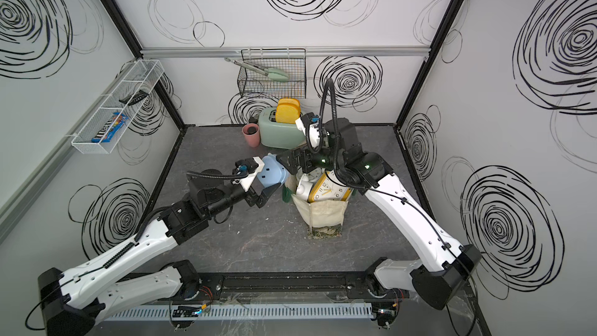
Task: Put the alarm clock into the canvas bag
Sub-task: Pick up the alarm from the center of the board.
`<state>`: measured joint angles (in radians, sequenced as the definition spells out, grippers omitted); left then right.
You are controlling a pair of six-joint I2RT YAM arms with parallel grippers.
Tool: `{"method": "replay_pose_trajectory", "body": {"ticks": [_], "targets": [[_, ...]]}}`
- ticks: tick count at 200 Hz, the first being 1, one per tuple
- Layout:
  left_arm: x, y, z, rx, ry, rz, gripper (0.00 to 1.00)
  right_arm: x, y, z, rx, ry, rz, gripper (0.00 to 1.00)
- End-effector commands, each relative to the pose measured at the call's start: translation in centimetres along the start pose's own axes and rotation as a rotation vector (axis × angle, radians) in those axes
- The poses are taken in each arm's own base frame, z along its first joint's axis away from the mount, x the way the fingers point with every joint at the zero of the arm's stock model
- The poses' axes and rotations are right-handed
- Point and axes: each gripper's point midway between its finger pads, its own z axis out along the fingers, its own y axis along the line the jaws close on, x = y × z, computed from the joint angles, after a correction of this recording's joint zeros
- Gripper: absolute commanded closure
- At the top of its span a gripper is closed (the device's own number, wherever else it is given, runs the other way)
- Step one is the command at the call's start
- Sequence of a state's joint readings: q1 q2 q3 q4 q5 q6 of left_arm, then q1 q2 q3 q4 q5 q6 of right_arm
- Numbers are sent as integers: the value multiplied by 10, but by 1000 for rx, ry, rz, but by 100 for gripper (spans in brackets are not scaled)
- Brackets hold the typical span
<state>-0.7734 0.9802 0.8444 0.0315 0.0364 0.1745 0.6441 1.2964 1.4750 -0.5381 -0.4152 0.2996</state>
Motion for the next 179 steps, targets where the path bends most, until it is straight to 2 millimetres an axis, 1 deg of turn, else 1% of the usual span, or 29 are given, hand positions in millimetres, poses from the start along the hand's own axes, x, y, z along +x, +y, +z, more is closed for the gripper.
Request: {"method": "replay_pose_trajectory", "body": {"ticks": [1, 24, 38, 56, 78, 92, 101, 162, 179], "targets": [[-41, 0, -7, -25, -155, 48, 19, 10, 9, -2, -4, 58, -13, 2], [-45, -5, -5, -11, -161, 51, 19, 19, 16, -2, -33, 88, -11, 1], [-46, -8, -3, -7, -157, 56, 19, 24, 16, -2, -20, 103, -10, 1], [-47, -11, -2, 3, -161, 61, 19, 28, 15, -3, -16, 107, -5, 6], [-47, -10, -1, -8, -160, 64, 19, 29, 17, -3, -28, 109, 4, 14], [-47, -9, -1, -13, -161, 63, 18, 31, 17, -2, -28, 112, 10, 23], [-48, -7, -1, -22, -162, 63, 18, 32, 17, -2, -34, 114, 12, 27], [-51, -6, -1, -29, -180, 60, 18, 44, 15, 2, -40, 152, 38, 31], [-51, -8, 0, -21, -180, 58, 18, 44, 15, 1, -43, 145, 39, 36]]}}
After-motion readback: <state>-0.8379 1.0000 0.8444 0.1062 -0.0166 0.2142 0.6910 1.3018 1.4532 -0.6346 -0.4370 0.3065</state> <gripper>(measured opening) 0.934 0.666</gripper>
